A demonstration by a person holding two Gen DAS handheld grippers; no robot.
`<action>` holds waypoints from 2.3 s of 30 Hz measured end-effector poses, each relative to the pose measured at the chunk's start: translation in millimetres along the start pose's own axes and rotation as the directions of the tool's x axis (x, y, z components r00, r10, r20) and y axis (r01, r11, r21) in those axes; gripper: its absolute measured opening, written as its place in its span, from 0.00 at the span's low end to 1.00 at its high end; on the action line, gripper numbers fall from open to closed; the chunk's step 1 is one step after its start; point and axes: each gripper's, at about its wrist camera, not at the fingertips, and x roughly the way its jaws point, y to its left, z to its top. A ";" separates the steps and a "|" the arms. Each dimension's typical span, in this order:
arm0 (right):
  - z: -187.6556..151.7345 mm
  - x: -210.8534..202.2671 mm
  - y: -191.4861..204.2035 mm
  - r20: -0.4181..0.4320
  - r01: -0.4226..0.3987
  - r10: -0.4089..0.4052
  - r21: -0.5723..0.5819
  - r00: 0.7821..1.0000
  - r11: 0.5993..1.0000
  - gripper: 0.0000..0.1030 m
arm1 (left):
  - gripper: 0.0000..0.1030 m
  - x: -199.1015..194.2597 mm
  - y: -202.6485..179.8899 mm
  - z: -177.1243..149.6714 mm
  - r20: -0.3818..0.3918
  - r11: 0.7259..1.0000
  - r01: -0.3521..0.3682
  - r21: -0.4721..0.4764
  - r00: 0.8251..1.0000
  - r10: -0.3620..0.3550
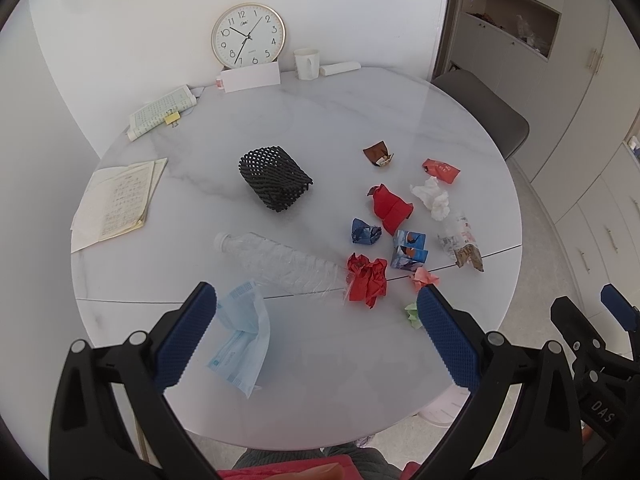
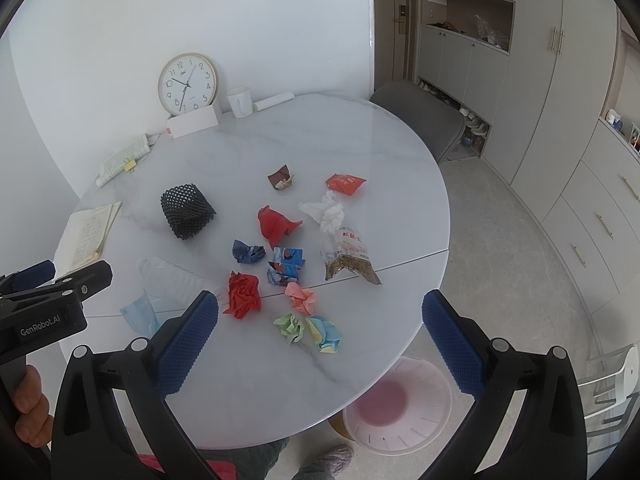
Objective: Collect trash
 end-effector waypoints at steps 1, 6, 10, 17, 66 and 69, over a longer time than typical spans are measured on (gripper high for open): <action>0.1 0.0 0.0 -0.001 0.000 0.000 0.000 1.000 1.000 0.98 | 0.94 0.1 0.0 0.2 0.000 1.000 0.000 0.000 1.000 0.000; -2.6 -0.1 0.6 -0.003 0.000 0.000 -0.001 1.000 1.000 0.98 | 0.94 0.6 -0.4 0.1 -0.002 1.000 -0.001 0.000 1.000 0.001; -3.3 0.4 0.4 -0.004 0.001 -0.001 0.000 1.000 1.000 0.98 | 0.94 0.5 -1.3 -0.6 -0.003 1.000 -0.001 0.001 1.000 0.001; -4.8 3.8 -6.3 0.003 0.002 -0.002 0.004 1.000 1.000 0.98 | 0.94 2.3 -2.0 -2.5 -0.006 1.000 -0.006 0.001 1.000 0.006; -84.7 214.3 -15.2 -0.343 -0.119 0.082 -0.089 0.936 0.989 0.64 | 0.05 136.8 68.7 -79.5 -0.264 0.869 0.376 0.322 0.917 -0.299; -86.4 222.7 -15.8 -0.359 -0.096 0.047 -0.120 0.932 0.988 0.41 | 0.05 119.9 53.6 -74.0 -0.258 0.830 0.411 0.377 0.907 -0.332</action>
